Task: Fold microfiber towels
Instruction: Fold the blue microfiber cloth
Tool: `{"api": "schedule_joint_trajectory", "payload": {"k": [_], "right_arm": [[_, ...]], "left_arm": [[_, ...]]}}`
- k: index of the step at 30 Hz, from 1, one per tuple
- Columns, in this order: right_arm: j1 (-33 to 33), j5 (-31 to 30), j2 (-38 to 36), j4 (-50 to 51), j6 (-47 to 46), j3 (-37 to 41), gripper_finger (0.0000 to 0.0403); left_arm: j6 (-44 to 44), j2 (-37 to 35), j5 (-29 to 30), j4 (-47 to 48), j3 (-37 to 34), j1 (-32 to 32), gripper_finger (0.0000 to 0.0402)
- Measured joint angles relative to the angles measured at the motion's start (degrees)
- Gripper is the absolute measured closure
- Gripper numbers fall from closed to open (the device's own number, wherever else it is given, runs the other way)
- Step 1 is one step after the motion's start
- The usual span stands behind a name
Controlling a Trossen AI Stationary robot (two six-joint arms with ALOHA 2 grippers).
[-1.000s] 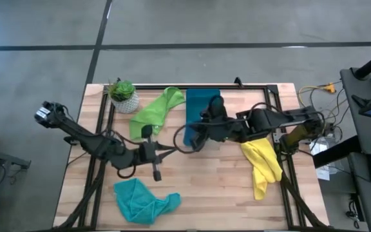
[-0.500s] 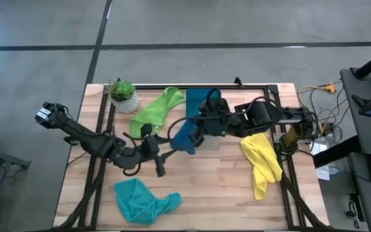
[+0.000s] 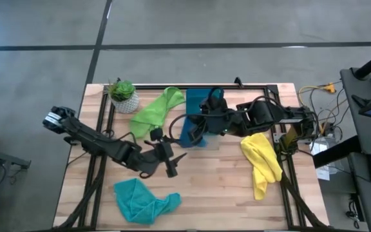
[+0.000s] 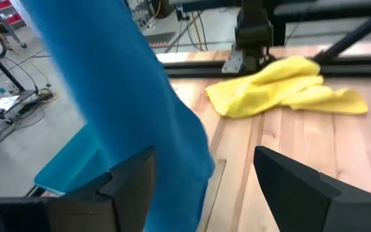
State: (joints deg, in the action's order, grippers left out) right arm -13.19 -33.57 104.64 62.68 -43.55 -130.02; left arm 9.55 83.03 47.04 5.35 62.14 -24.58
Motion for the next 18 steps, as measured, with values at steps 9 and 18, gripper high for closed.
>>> {"api": "schedule_joint_trajectory", "payload": {"k": [9,18], "right_arm": [[0.24,-1.12,-0.52,-10.82,-0.44,-0.04,0.0394],[0.22,2.49,-2.02,-17.41,-1.57,-0.07,0.0394]], "left_arm": [[-16.59,6.49,13.53,-0.34,2.18,-1.41,0.0156],[-24.96,7.06,30.99,-0.78,2.89,-0.77,0.0155]]}}
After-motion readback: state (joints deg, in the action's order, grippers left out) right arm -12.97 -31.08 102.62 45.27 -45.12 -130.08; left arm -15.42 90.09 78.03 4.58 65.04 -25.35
